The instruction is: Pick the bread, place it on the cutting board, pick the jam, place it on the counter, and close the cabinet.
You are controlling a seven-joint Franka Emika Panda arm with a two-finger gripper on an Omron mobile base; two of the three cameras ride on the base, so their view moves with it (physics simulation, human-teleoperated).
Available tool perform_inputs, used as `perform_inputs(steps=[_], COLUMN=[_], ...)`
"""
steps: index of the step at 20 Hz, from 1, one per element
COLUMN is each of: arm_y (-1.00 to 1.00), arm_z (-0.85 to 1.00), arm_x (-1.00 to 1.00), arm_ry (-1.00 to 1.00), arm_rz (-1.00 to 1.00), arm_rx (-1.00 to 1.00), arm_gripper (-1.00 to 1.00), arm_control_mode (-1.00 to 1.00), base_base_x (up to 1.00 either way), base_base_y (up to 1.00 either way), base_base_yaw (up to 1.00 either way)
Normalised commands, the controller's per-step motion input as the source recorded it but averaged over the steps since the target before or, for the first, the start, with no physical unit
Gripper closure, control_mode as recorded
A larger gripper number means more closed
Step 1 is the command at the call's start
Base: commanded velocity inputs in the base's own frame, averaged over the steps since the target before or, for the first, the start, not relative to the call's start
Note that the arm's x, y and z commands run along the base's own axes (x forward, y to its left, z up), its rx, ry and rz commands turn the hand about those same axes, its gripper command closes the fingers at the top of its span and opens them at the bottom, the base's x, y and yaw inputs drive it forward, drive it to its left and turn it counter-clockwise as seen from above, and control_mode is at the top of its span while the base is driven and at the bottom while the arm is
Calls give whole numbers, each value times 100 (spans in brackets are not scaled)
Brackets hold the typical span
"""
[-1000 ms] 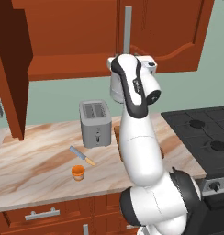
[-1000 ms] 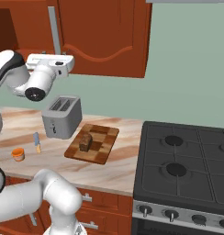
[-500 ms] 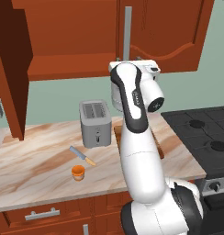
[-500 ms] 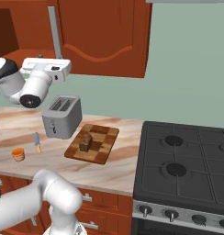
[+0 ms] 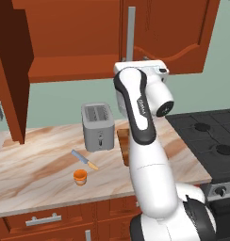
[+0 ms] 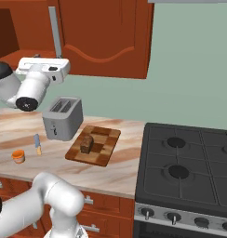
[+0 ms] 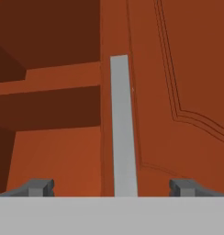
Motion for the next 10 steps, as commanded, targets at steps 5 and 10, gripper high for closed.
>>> perform_inputs(steps=[5,10], arm_y=[1,4], arm_z=[33,37], arm_x=[-21,-22], arm_ry=[1,5], arm_rz=[-1,-3], arm_rx=[0,0], arm_gripper=[-100,-100], arm_control_mode=[-100,-100], base_base_x=[0,0], base_base_y=[0,0], base_base_yaw=[0,0])
